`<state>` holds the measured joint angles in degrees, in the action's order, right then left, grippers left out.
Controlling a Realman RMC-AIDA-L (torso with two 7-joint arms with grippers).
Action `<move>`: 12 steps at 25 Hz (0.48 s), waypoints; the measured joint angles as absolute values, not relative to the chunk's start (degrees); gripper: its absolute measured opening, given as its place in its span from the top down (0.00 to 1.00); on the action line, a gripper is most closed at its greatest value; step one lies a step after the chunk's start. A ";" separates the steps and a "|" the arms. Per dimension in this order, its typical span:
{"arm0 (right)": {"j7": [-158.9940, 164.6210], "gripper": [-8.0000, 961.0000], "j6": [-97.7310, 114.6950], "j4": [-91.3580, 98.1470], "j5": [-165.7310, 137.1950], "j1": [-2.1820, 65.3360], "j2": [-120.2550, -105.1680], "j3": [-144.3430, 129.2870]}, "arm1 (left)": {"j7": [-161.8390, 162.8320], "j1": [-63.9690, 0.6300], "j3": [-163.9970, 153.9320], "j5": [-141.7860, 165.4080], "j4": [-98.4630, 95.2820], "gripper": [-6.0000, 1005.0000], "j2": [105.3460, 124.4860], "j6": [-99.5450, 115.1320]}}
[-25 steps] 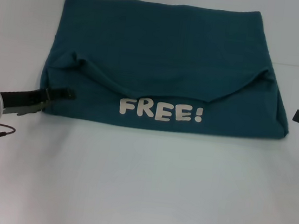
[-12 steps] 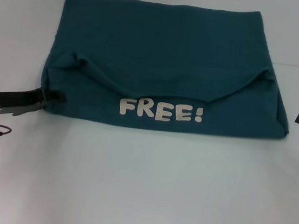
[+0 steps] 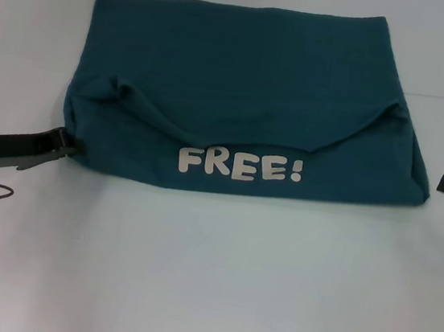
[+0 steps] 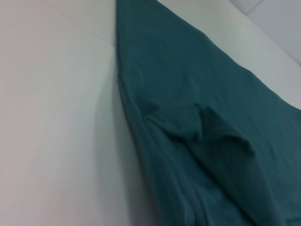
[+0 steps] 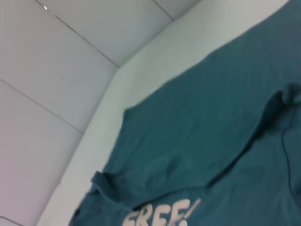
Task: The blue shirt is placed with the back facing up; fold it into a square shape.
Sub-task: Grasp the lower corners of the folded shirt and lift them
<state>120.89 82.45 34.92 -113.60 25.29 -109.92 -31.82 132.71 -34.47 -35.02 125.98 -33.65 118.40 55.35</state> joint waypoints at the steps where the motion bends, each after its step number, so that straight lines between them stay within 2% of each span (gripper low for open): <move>1: 121.84 0.20 82.47 35.18 -114.81 25.61 -109.54 -31.82 | 132.71 -34.71 -34.99 126.21 -33.82 0.85 118.13 57.02; 5: 129.05 0.20 81.87 36.33 -122.87 28.35 -106.38 -31.72 | 132.87 -35.10 -34.98 126.30 -34.68 0.96 117.92 58.60; 7: 131.86 0.20 81.13 36.66 -126.32 29.98 -104.75 -31.61 | 133.09 -35.13 -35.03 126.23 -35.22 0.96 117.91 58.89; 9: 133.82 0.20 79.73 37.42 -129.27 31.46 -104.05 -31.82 | 133.16 -35.14 -35.10 126.00 -35.52 0.96 117.91 59.01; 12: 135.81 0.20 76.71 38.13 -134.02 33.80 -104.26 -31.96 | 133.19 -35.22 -35.08 125.92 -35.59 0.96 118.04 59.04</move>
